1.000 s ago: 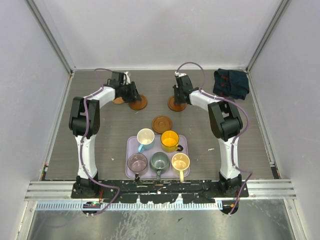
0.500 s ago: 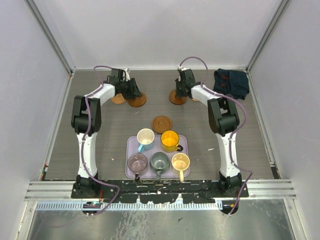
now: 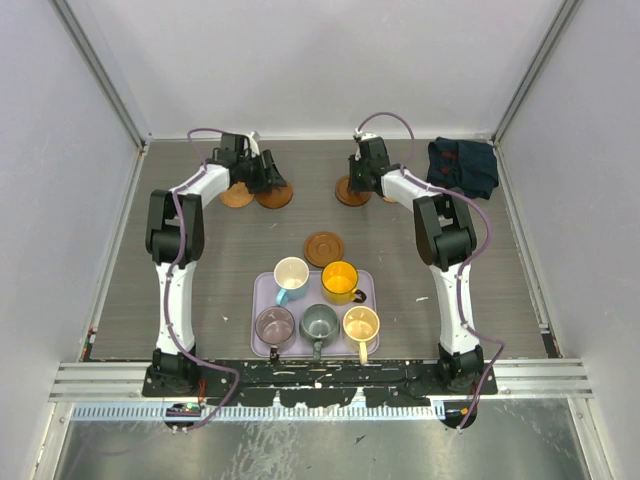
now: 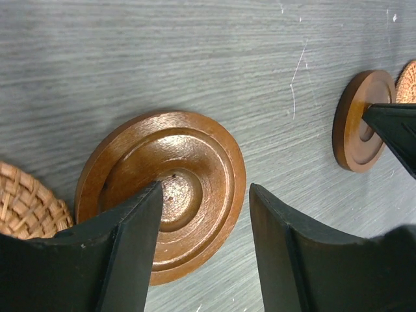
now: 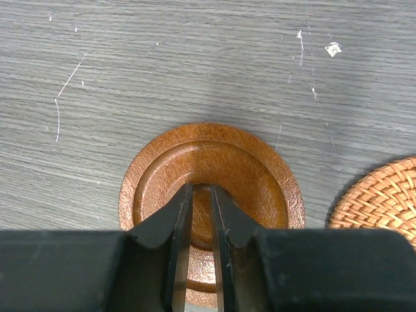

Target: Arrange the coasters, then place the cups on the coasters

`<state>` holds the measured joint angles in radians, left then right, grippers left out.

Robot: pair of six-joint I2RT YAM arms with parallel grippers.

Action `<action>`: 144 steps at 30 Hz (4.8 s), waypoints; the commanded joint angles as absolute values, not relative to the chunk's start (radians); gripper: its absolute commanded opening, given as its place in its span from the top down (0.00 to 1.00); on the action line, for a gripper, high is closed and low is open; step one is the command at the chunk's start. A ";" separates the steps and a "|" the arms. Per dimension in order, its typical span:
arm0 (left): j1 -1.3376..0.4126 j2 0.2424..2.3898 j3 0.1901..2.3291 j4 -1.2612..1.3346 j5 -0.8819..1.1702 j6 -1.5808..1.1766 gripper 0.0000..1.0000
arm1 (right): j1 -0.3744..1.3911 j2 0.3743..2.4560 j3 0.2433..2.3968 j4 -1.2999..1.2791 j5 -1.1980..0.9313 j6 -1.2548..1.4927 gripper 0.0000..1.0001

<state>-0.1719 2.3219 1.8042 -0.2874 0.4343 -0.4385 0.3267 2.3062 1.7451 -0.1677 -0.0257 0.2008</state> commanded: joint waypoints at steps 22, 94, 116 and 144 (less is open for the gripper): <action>-0.164 2.434 1.880 -0.245 0.548 -0.491 0.42 | 0.387 2.056 1.628 -0.106 -0.029 0.126 0.74; -0.101 1.666 1.025 -0.036 0.346 -0.436 0.29 | 0.576 2.317 1.814 -0.433 0.013 0.113 0.87; -0.101 1.705 1.073 -0.067 0.301 -0.405 0.26 | 0.479 2.486 1.976 -0.255 -0.040 0.147 0.85; -0.084 1.741 1.146 0.029 0.248 -0.360 0.26 | 0.476 2.314 1.906 -0.115 -0.016 0.109 0.75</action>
